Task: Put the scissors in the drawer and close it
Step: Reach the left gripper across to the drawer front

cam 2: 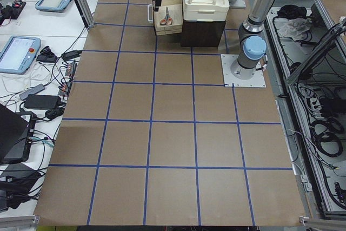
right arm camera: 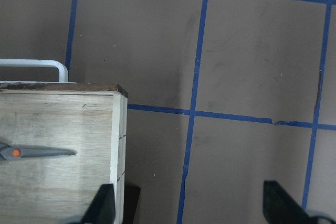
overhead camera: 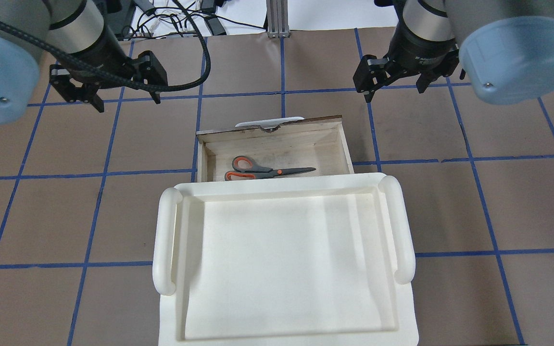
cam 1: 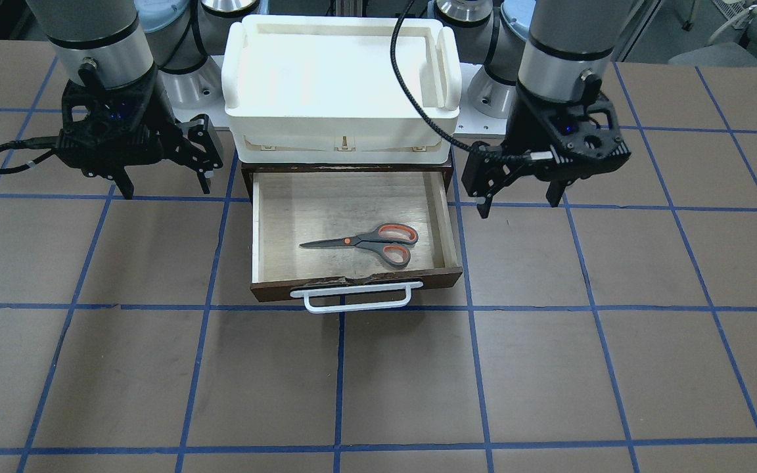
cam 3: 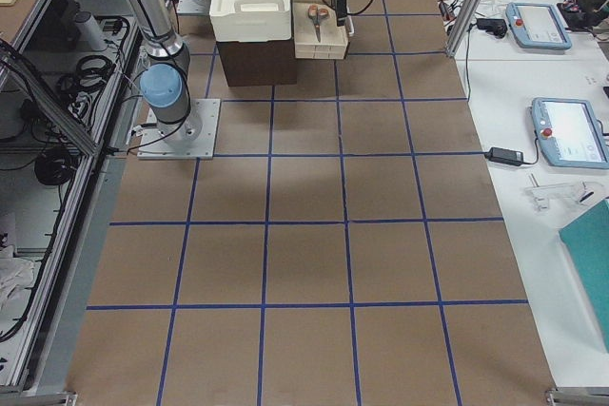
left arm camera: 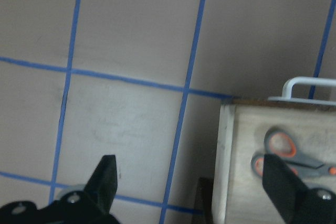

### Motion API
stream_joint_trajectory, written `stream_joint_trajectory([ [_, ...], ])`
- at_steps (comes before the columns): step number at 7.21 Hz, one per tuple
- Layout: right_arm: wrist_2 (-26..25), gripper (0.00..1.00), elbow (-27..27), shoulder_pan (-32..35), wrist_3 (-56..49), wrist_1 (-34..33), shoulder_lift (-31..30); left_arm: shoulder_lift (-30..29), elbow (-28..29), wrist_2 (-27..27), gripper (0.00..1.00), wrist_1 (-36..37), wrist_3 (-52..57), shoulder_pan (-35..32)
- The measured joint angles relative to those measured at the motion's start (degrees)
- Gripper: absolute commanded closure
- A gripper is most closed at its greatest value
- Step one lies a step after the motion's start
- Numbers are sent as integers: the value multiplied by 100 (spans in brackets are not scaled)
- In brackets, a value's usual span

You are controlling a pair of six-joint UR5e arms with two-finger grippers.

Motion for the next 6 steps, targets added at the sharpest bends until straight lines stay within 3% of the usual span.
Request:
stream_joint_trajectory([
  [3, -4, 0, 9, -54, 7, 20, -21, -1170, 369, 32, 0, 1024, -1163, -734],
  [6, -5, 0, 12, -51, -13, 9, -23, -2236, 1005, 47, 0, 1523, -1382, -957],
])
